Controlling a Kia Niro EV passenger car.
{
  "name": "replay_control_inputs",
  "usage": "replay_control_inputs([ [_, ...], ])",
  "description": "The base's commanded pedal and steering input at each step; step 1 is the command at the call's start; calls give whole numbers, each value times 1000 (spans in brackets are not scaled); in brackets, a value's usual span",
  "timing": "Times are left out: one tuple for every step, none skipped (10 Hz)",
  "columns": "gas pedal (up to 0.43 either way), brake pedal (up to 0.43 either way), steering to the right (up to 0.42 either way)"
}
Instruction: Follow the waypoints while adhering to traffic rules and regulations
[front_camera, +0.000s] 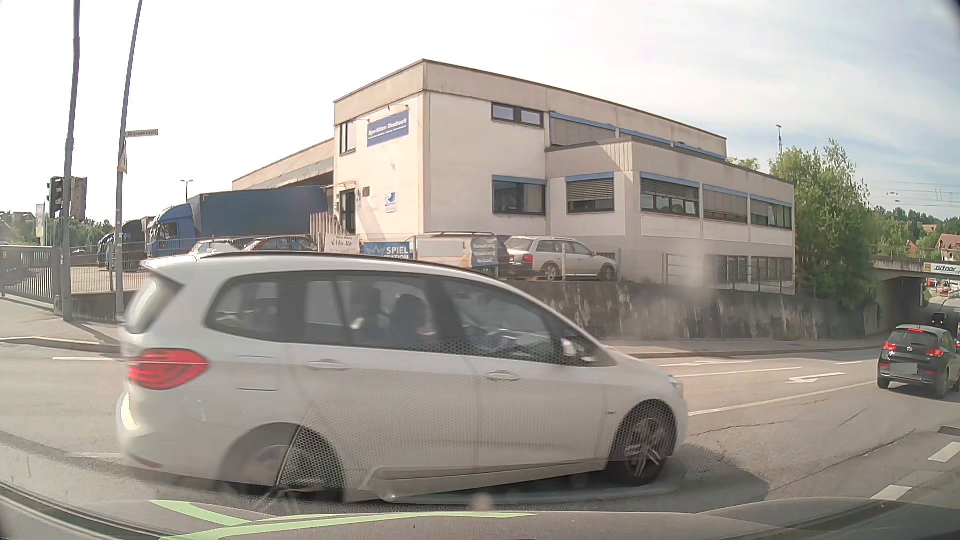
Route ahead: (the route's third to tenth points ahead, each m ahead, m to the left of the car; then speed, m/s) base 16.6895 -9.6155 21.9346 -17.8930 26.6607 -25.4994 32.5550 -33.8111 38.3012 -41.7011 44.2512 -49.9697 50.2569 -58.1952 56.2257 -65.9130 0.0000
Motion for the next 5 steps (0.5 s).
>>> replay_control_inputs([
  [0, 341, 414],
  [0, 335, 414],
  [0, 341, 415],
  [0, 335, 415],
  [0, 335, 415],
])
